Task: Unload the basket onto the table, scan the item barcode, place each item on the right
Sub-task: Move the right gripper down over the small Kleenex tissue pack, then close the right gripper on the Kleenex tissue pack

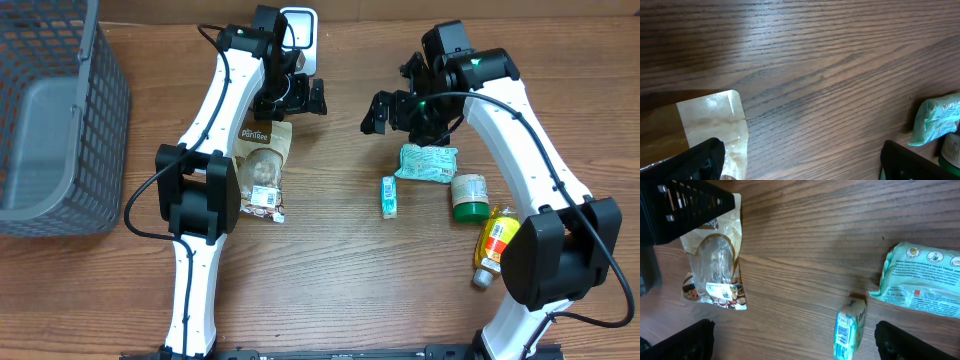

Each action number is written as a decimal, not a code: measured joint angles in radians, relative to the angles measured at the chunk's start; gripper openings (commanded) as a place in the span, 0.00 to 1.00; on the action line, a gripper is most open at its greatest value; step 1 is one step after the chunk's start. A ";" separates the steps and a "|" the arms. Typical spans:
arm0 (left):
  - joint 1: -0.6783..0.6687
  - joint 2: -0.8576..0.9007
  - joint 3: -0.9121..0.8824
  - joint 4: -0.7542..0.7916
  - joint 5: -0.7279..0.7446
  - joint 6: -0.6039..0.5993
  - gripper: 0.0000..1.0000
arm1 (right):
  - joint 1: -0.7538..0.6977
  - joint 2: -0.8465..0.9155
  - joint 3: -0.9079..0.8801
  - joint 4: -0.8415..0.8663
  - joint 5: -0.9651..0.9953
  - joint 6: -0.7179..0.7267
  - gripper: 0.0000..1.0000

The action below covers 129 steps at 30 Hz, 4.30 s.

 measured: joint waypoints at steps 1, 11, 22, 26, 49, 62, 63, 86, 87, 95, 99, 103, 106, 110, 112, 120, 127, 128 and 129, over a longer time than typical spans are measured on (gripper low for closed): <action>0.000 0.000 0.000 0.000 0.000 0.000 1.00 | 0.000 0.000 0.000 -0.002 -0.001 0.000 1.00; 0.000 0.000 0.000 0.000 0.000 0.000 1.00 | -0.003 -0.001 0.000 -0.066 -0.018 0.006 0.58; 0.000 0.000 0.000 0.000 0.000 0.000 1.00 | 0.020 -0.230 0.000 -0.206 0.093 0.058 0.65; 0.000 0.000 0.000 0.000 0.000 0.000 1.00 | 0.053 -0.253 0.000 -0.231 0.180 0.107 0.66; 0.000 0.000 0.000 0.000 0.000 0.000 1.00 | 0.170 -0.226 -0.333 0.060 0.375 0.278 0.76; 0.000 0.000 0.000 0.000 0.000 0.000 1.00 | 0.170 -0.213 -0.570 0.315 0.375 0.278 0.70; 0.000 0.000 0.000 0.000 0.000 0.000 1.00 | 0.171 -0.213 -0.589 0.334 0.375 0.278 0.70; 0.000 0.000 0.000 0.000 0.000 0.000 1.00 | 0.193 -0.209 -0.715 0.498 0.357 0.278 0.70; 0.000 0.000 0.000 0.000 0.000 0.000 1.00 | 0.201 -0.205 -0.715 0.500 0.357 0.278 0.70; 0.000 0.000 0.000 0.000 0.000 0.000 1.00 | 0.219 -0.181 -0.715 0.501 0.360 0.274 0.44; 0.000 0.000 0.000 0.000 0.000 0.000 1.00 | 0.219 -0.181 -0.715 0.500 0.361 0.278 0.29; 0.000 0.000 0.000 0.000 0.000 0.000 1.00 | 0.219 -0.180 -0.715 0.502 0.363 0.279 0.26; 0.000 0.000 0.000 0.000 0.000 0.000 1.00 | 0.219 -0.180 -0.715 0.500 0.363 0.278 0.26; 0.000 0.000 0.000 0.000 0.000 0.000 1.00 | 0.219 -0.180 -0.715 0.501 0.363 0.279 0.26; 0.000 0.000 0.000 0.000 0.000 0.000 1.00 | 0.219 -0.180 -0.715 0.501 0.363 0.278 0.34; 0.000 0.000 0.000 0.000 0.000 0.000 1.00 | 0.219 -0.180 -0.715 0.502 0.362 0.281 0.22; 0.000 0.000 0.000 0.000 0.000 0.000 1.00 | 0.219 -0.180 -0.715 0.502 0.362 0.278 0.57; 0.000 0.000 0.000 0.000 0.000 0.000 1.00 | 0.219 -0.180 -0.715 0.504 0.362 0.279 0.57; 0.000 0.000 0.000 0.000 0.000 0.000 1.00 | 0.219 -0.180 -0.715 0.505 0.362 0.278 0.57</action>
